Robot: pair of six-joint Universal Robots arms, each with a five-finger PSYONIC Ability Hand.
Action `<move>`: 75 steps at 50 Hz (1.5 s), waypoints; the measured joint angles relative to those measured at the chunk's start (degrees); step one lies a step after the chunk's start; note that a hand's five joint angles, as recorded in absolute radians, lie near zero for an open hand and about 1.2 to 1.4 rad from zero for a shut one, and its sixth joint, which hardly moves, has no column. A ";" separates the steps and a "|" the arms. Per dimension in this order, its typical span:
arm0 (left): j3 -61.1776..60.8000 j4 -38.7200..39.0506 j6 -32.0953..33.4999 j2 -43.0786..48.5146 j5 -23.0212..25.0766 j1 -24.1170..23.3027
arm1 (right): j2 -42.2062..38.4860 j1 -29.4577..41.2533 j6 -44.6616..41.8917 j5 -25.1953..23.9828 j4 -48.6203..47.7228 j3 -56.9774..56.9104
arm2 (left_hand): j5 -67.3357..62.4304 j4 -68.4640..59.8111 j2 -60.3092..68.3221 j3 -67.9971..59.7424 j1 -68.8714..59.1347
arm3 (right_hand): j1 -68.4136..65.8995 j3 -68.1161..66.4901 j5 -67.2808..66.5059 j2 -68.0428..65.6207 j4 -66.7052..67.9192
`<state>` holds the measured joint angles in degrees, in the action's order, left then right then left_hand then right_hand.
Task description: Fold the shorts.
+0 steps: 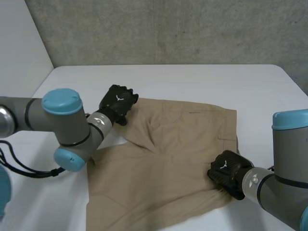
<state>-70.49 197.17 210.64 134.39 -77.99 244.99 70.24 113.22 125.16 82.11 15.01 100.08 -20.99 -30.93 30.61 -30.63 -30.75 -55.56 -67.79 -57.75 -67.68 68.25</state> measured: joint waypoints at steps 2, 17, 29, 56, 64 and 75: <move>2.64 -1.71 1.02 2.11 0.00 -0.03 | -0.01 -0.01 0.00 0.01 -0.37 0.03 | -1.22 -1.28 1.28 -1.26 -1.46 | 0.00 0.00 0.00 0.00 0.00; 7.65 -6.59 4.53 6.24 -3.42 -0.58 | -0.15 -0.22 -0.01 0.01 -1.59 0.20 | -34.43 -37.62 37.83 -36.91 -35.09 | 0.00 0.00 0.00 0.00 0.00; 0.00 -9.68 9.89 -1.14 -22.85 -1.19 | 0.05 -0.86 0.00 0.02 -1.57 0.08 | -34.43 -37.71 37.95 -37.64 -35.09 | 0.00 0.00 0.00 0.00 0.00; -5.51 -14.48 10.60 -9.47 -27.00 -2.88 | 0.48 -0.80 3.28 -0.37 -1.87 -0.31 | 4.13 3.98 -3.11 2.96 3.48 | 0.00 0.00 0.00 0.00 0.00; -12.82 -16.58 -0.10 -23.69 -26.66 -3.79 | 0.60 -0.65 6.99 -0.83 -4.44 -1.00 | 4.14 3.98 -3.11 2.96 3.48 | 0.00 0.00 0.00 0.00 0.00; -27.12 -37.82 -23.74 -38.59 -20.28 -10.14 | 0.36 -1.57 13.89 -0.57 -9.87 -2.67 | 4.13 3.95 -3.12 2.96 3.48 | 0.00 0.00 0.00 0.00 0.00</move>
<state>-97.61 159.35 186.89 95.80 -98.27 234.84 70.60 111.65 139.05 81.54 5.14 97.41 -16.86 -26.98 27.49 -27.67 -27.27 -55.56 -67.79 -57.75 -67.68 68.26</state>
